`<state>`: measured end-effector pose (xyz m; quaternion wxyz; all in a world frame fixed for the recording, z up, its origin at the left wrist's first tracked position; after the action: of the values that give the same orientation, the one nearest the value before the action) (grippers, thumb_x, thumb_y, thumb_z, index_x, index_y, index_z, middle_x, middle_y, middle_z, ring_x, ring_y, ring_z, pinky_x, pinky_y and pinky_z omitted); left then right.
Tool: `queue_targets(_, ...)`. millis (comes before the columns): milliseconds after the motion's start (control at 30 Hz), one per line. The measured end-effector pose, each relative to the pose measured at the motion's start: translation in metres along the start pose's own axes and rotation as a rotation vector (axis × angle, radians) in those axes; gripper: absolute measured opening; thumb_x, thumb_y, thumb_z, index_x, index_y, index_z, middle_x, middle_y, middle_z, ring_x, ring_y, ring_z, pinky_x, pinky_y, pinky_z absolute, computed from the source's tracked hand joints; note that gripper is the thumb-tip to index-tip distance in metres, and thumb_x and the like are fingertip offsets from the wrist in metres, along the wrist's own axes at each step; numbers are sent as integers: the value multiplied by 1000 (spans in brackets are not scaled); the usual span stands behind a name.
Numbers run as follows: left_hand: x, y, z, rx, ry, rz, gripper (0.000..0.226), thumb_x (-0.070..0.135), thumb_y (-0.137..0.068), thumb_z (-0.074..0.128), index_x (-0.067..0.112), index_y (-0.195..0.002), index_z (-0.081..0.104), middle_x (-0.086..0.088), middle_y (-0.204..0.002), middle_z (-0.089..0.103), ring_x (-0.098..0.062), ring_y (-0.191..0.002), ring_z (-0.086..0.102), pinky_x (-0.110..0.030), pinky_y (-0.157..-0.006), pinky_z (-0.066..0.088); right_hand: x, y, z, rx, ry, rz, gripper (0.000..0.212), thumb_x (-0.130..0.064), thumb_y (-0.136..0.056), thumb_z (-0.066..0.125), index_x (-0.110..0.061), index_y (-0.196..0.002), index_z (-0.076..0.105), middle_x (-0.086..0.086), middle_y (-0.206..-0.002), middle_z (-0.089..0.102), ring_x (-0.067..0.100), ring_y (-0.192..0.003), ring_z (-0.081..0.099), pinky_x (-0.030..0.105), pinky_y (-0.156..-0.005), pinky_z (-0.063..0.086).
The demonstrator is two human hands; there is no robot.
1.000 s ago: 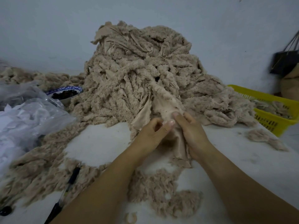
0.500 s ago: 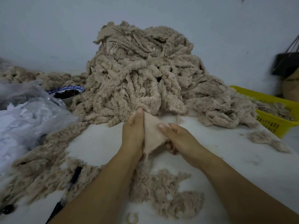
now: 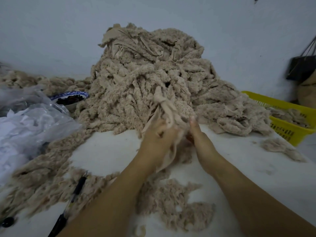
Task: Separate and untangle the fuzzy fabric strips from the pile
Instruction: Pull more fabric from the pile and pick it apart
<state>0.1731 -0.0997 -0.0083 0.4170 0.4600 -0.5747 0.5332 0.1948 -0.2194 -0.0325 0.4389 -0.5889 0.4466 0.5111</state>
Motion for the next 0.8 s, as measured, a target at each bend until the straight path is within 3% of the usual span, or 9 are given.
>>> queue_targets(67,11,8,22,-154,-190,149,50,47,-79,59,0,-67,46,11,-78,45,-6,-65,43,-21,-63,37,-3,-2,0,-5,-96,-23,59,-88,-72,47,-47,-107,70,-20,-90,73,-1,-79,69,21,-67,55)
queue_targets(167,12,17,40,-309,-391,239,43,16,-86,63,14,-58,31,10,-73,39,-5,-58,35,-19,-55,29,0,-4,-7,-13,-34,-35,37,-68,-82,59,-32,-78,60,-8,-56,55,10,-40,48,21,-37,37)
queue_targets(300,11,24,51,-412,-375,211,44,3,-84,63,14,-56,32,7,-70,36,-9,-58,33,-31,-55,32,12,-8,-14,77,15,35,34,-43,-95,60,-25,-69,47,-4,-60,43,10,-52,43,27,-52,40)
queue_targets(433,14,30,59,-470,-341,188,45,19,-81,59,33,-46,35,15,-63,36,-2,-52,32,-14,-59,31,16,-7,-34,282,-97,88,38,-41,-102,47,-24,-70,58,-7,-53,59,14,-51,56,27,-53,44)
queue_targets(533,-1,25,53,-462,-226,87,55,10,-90,57,32,-47,31,15,-57,35,-1,-49,31,-20,-59,38,17,-4,-49,467,-335,109,37,-41,-103,44,-19,-83,66,-3,-59,71,10,-55,69,20,-46,50)
queue_targets(633,-10,13,33,-346,-193,16,54,33,-94,62,30,-47,36,13,-53,36,-3,-45,36,-20,-53,37,12,-5,-43,422,-380,77,34,-42,-103,45,-19,-84,63,-1,-61,72,14,-62,72,29,-58,59)
queue_targets(700,-9,8,18,-227,-99,-45,37,55,-93,57,35,-61,55,14,-57,56,0,-55,56,-18,-62,44,1,-6,-29,265,-249,20,39,-45,-102,44,-17,-89,69,3,-74,75,20,-75,73,36,-70,60)
queue_targets(733,-12,7,14,-196,-1,-112,22,60,-91,54,42,-85,66,16,-70,69,1,-68,67,-18,-68,52,-6,-3,-17,171,-141,-17,43,-46,-102,44,-16,-92,72,5,-81,77,21,-81,74,36,-74,60)
queue_targets(800,-25,4,8,-134,220,-287,50,63,-86,57,34,-128,61,10,-92,77,-6,-87,74,-23,-74,60,-14,2,7,25,30,-60,44,-43,-102,45,-12,-92,74,7,-84,76,18,-80,73,30,-75,59)
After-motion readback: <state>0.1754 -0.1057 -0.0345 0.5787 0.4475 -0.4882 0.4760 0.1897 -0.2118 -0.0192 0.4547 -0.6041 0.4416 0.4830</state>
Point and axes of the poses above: each hand's wrist, its own y-axis away from the middle knuckle, its own z-axis out of the palm, x = y × z, the point moved 10 cm from there along -y, towards the middle knuckle
